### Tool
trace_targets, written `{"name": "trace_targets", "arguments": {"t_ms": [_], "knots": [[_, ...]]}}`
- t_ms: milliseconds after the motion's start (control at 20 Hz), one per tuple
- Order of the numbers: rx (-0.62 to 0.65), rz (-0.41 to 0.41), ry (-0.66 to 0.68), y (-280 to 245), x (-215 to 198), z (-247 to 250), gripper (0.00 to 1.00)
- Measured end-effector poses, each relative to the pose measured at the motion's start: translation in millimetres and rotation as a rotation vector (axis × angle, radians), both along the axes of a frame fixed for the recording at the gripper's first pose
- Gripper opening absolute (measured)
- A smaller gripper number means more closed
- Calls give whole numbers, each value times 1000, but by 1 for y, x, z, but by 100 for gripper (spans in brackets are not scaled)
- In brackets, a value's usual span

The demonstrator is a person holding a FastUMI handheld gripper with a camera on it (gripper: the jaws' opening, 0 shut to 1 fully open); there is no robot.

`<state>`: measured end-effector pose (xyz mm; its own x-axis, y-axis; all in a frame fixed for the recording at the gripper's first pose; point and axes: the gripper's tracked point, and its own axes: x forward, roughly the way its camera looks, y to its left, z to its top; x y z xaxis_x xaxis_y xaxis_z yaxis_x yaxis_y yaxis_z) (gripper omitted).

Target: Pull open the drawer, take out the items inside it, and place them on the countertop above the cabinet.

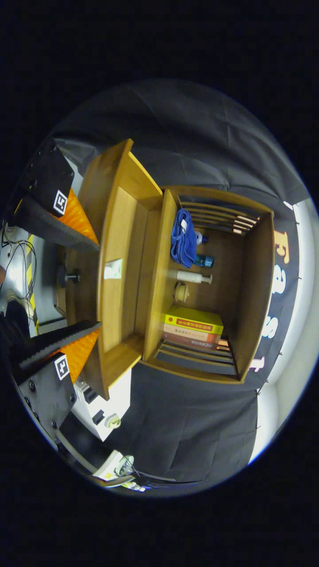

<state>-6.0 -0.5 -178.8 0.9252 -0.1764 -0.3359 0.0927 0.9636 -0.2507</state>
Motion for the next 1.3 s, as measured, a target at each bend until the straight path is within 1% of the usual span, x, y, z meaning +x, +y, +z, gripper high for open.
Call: {"name": "trace_targets", "arguments": {"t_ms": [200, 300, 400, 500, 650, 750, 800, 850, 950, 1050, 1200, 1300], "knots": [[14, -64, 7, 5, 47, 48, 99], [28, -102, 49, 2, 73, 52, 99], [57, -128, 117, 2, 98, 40, 99], [107, -133, 190, 1, 130, 16, 99], [169, -184, 328, -13, 159, -33, 99], [165, -171, 422, -15, 172, -68, 99], [152, -175, 475, -18, 175, -85, 99], [164, -179, 519, -17, 175, -101, 99], [202, -213, 599, -17, 174, -128, 99], [207, -232, 692, -22, 168, -151, 99], [241, -237, 767, -17, 170, -180, 99], [230, -248, 834, -18, 165, -194, 99]]}}
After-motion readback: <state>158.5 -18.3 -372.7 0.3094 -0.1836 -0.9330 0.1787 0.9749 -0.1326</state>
